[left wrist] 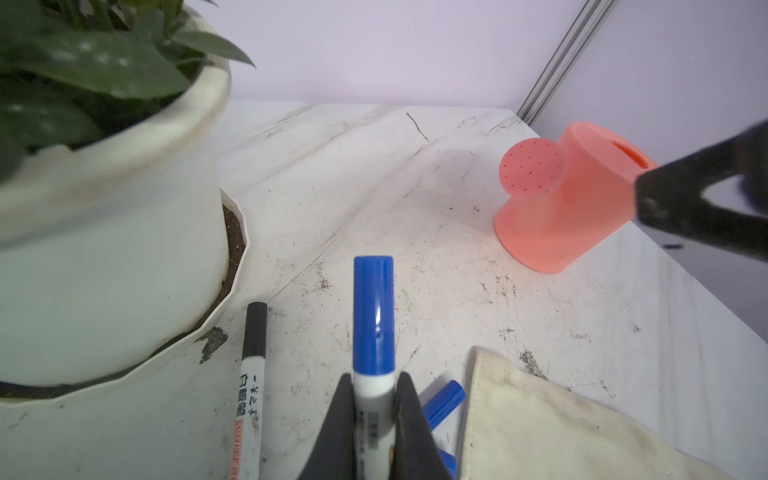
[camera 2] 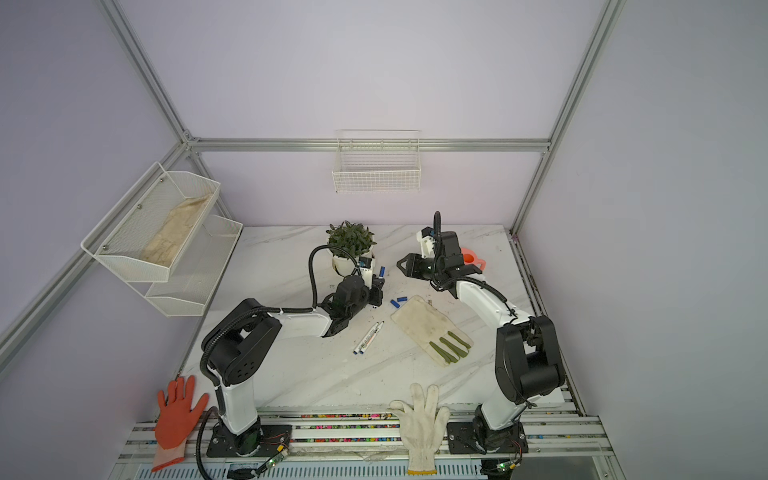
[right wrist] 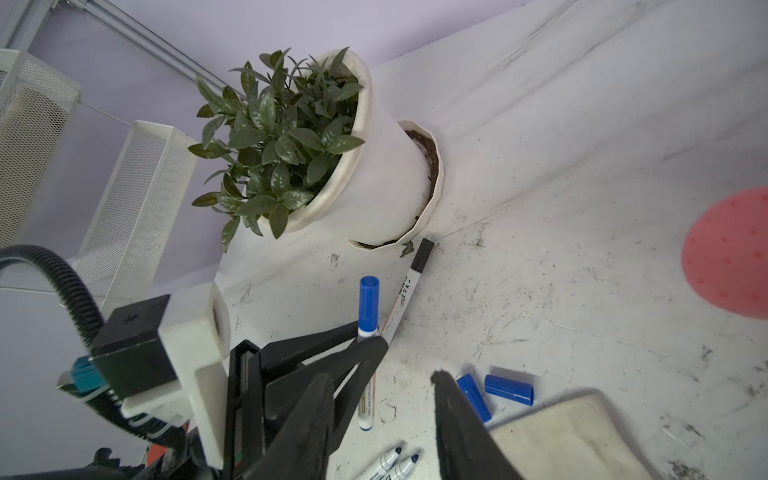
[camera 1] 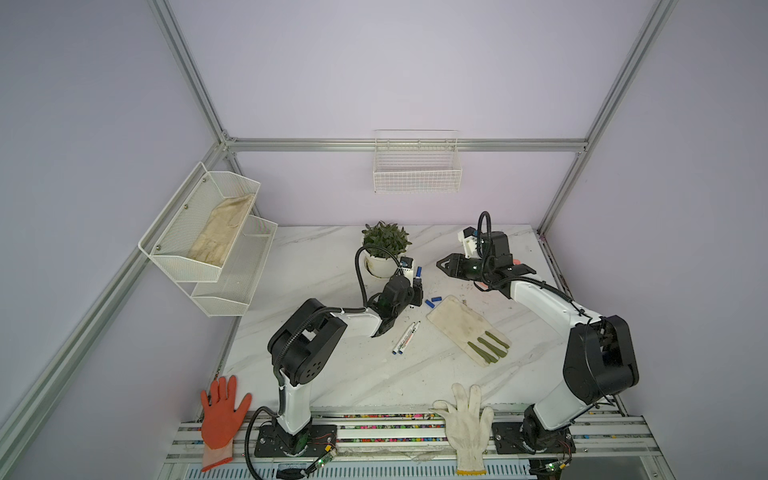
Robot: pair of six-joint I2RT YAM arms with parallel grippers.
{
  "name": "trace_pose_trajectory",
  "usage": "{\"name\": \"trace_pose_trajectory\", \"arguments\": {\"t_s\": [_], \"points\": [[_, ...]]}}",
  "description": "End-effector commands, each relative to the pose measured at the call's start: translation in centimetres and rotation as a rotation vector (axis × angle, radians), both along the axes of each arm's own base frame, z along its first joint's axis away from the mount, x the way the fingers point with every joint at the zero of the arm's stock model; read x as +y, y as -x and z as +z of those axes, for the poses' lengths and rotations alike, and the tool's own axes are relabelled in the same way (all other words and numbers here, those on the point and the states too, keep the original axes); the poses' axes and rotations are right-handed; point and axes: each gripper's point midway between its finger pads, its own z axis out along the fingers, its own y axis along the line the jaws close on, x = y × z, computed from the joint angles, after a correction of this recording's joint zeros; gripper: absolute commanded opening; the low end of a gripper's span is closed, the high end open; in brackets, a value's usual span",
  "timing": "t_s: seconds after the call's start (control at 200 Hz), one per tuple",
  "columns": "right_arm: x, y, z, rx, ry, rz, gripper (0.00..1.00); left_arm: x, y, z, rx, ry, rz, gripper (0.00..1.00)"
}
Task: Insert the pens into the pen caps
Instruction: 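Lower the blue-capped white marker to the table with the left gripper, then release the capped marker and move the left gripper over the uncapped markers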
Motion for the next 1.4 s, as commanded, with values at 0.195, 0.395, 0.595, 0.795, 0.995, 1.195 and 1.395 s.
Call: {"name": "trace_pose_trajectory", "arguments": {"t_s": [0.195,0.395,0.595,0.795,0.995,1.195,1.395], "points": [[-0.2,0.1,-1.0,0.027,-0.001,-0.01,0.41,-1.8,-2.6,0.3,0.028,-0.101,-0.007,0.0],[-0.3,0.0,-0.9,0.027,0.005,-0.019,0.41,-1.8,-2.5,-2.4,0.12,-0.159,-0.007,0.0],[-0.5,0.0,-0.7,0.026,0.005,-0.027,0.4,-1.2,-2.4,-4.4,0.181,-0.224,0.009,0.0],[-0.5,0.0,-0.9,0.03,0.006,-0.027,0.4,-0.9,-2.7,-5.5,0.211,-0.275,0.027,0.0],[-0.7,0.0,-1.0,0.031,0.008,-0.033,0.39,-0.5,-3.1,-5.9,0.221,-0.312,0.051,0.17],[-0.8,0.1,-0.9,0.028,0.009,-0.038,0.39,0.1,-3.3,-5.8,0.22,-0.329,0.083,0.24],[-1.1,0.1,-0.9,0.027,0.011,-0.045,0.38,-0.1,-3.4,-4.1,0.199,-0.305,0.081,0.26]]}}
